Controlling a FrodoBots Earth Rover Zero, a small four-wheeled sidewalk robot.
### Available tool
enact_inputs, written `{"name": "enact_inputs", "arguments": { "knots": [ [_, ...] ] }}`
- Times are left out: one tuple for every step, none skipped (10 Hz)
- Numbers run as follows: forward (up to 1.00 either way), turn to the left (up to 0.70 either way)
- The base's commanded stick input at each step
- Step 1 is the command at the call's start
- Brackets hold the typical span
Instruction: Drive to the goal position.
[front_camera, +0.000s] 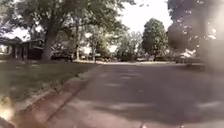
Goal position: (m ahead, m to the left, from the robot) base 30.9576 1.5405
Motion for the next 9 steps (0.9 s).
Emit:
{"name": "enact_inputs", "arguments": {
  "knots": [
    [1.00,0.00],
    [1.00,0.00],
    [1.00,-0.03],
    [1.00,-0.16],
    [1.00,-0.08],
    [1.00,-0.04],
    [1.00,-0.01],
    [1.00,0.00],
    [1.00,0.00]
  ]
}}
